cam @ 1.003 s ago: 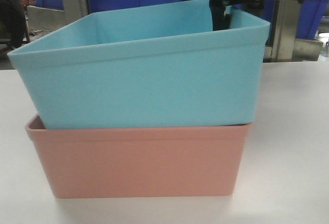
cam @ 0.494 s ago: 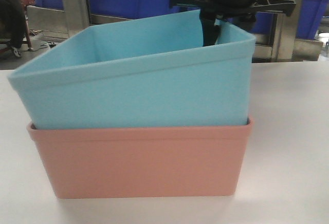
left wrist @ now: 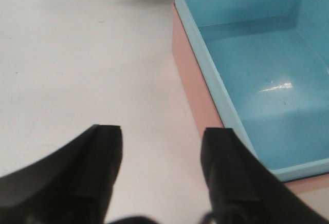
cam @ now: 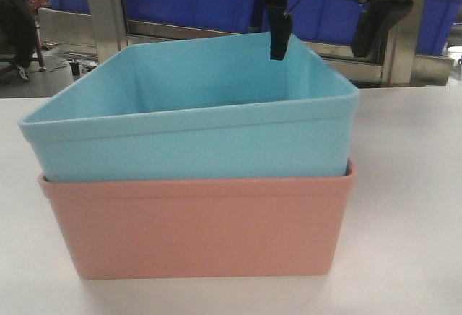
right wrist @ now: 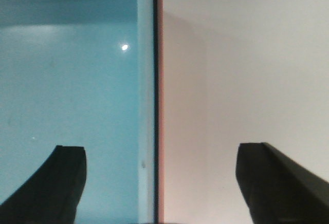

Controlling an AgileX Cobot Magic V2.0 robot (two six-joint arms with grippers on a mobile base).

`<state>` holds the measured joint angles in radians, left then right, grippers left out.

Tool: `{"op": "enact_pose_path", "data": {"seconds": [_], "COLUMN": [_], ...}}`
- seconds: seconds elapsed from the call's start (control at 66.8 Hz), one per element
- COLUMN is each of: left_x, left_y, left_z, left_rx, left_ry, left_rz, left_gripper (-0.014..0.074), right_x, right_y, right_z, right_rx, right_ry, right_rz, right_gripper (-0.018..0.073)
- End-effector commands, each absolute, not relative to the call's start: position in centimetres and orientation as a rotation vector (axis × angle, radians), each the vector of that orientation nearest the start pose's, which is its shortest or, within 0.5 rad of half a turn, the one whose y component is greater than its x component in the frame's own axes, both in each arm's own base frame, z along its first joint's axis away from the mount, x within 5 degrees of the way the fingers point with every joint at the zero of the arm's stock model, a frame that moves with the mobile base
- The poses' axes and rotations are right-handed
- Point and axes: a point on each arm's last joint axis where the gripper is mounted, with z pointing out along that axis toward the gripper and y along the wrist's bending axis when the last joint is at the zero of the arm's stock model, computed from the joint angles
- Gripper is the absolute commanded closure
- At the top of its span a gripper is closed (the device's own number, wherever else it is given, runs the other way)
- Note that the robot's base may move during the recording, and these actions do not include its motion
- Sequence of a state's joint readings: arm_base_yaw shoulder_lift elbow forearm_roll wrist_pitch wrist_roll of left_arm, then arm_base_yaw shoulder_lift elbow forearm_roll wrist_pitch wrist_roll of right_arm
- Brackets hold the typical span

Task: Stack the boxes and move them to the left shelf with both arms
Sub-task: 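Lower the light-blue bin onto the pink bin with the right gripper, then grip opposite rims of the light-blue bin with both grippers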

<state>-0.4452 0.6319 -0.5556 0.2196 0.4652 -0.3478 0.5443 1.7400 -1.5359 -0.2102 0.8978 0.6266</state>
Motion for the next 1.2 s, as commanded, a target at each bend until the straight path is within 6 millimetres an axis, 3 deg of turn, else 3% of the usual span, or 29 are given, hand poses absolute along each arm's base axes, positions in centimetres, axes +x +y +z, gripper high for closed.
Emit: {"op": "enact_pose_path", "data": {"seconds": [0.0, 0.24, 0.449, 0.629, 0.764, 0.884, 1.183], "left_x": [13.0, 17.5, 23.1, 27.3, 29.5, 30.7, 32.8], "left_y": [-5.3, -7.3, -9.8, -12.1, -14.1, -15.8, -17.3], "left_z": [33.2, 36.4, 36.6, 34.9, 33.0, 31.3, 27.1], "left_rx": [0.234, 0.232, 0.221, 0.205, 0.235, 0.274, 0.248], "left_ry": [1.912, 1.991, 2.188, 2.287, 2.344, 2.367, 2.450], "left_rz": [-0.314, -0.284, -0.226, -0.247, -0.249, -0.259, -0.289], "left_gripper": [0.0171, 0.0132, 0.0132, 0.0132, 0.0132, 0.0132, 0.0134], "right_x": [32.9, 32.4, 32.4, 32.9, 33.6, 34.5, 36.0], "right_y": [17.7, 17.4, 17.5, 17.9, 18.4, 19.0, 20.0], "right_z": [35.1, 35.2, 35.2, 35.1, 33.5, 31.5, 27.7], "right_rx": [-0.047, -0.083, -0.103, -0.107, -0.110, -0.113, -0.132], "right_ry": [2.438, 2.474, 2.466, 2.435, 2.478, 2.522, 2.593], "right_rz": [0.208, 0.165, 0.175, 0.211, 0.196, 0.183, 0.141], "right_gripper": [-0.0064, -0.0064, -0.0064, -0.0064, -0.0064, -0.0064, -0.0064]}}
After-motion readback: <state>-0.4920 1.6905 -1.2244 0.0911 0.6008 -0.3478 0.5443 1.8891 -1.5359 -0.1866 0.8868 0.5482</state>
